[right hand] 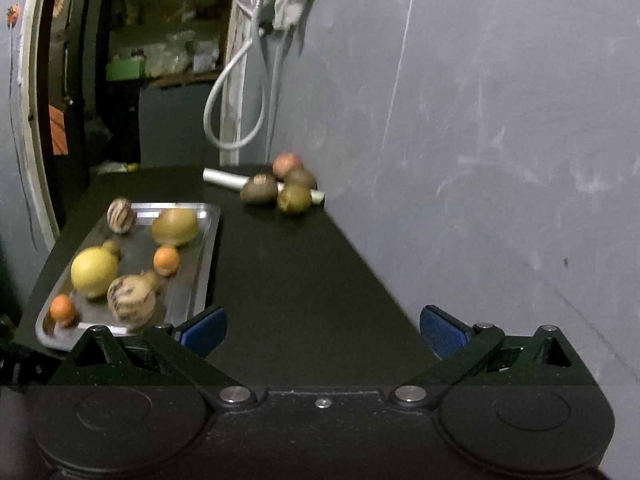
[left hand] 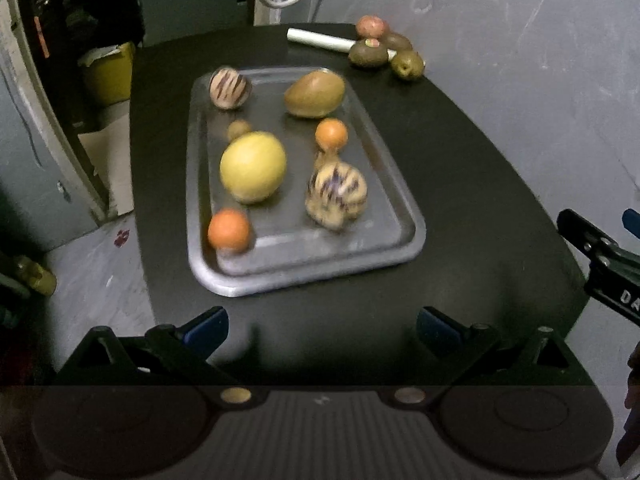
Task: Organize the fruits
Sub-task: 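Move both open tools back toward the fruit row by the wall, then grasp the stickered kiwi with the left tool while the right tool grasps the brown pear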
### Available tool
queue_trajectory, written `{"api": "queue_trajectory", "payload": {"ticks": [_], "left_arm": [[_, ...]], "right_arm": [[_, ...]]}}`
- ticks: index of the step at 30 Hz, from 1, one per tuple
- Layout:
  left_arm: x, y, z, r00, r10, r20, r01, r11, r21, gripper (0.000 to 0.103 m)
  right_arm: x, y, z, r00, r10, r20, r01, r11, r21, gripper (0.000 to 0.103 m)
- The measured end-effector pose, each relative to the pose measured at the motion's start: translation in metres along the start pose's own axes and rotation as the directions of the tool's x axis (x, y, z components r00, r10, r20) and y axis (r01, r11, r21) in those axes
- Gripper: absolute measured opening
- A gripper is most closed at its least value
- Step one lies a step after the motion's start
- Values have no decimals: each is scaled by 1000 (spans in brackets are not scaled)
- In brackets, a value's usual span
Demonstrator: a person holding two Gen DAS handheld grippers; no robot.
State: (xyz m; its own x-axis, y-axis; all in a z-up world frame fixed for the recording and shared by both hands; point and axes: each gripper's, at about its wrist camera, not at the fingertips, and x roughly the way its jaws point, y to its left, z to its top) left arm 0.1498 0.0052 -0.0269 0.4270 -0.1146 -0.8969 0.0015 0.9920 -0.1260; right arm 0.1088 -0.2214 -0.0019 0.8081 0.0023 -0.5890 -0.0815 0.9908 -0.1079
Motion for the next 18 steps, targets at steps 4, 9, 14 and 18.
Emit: {"api": "queue_trajectory", "payload": {"ticks": [4, 9, 14, 18], "left_arm": [[5, 0, 32, 999, 6, 41, -5, 1000, -10, 102], [25, 5, 79, 997, 14, 82, -8, 997, -74, 102], [50, 5, 134, 992, 13, 124, -4, 997, -74, 102], [76, 5, 180, 986, -15, 168, 19, 1000, -21, 102]], "right_arm": [[22, -3, 23, 996, 81, 28, -79, 995, -59, 102], [69, -6, 61, 984, 176, 6, -174, 976, -128, 102], [134, -1, 86, 976, 215, -20, -215, 967, -138, 102], [190, 12, 96, 979, 204, -21, -205, 968, -146, 102]]}}
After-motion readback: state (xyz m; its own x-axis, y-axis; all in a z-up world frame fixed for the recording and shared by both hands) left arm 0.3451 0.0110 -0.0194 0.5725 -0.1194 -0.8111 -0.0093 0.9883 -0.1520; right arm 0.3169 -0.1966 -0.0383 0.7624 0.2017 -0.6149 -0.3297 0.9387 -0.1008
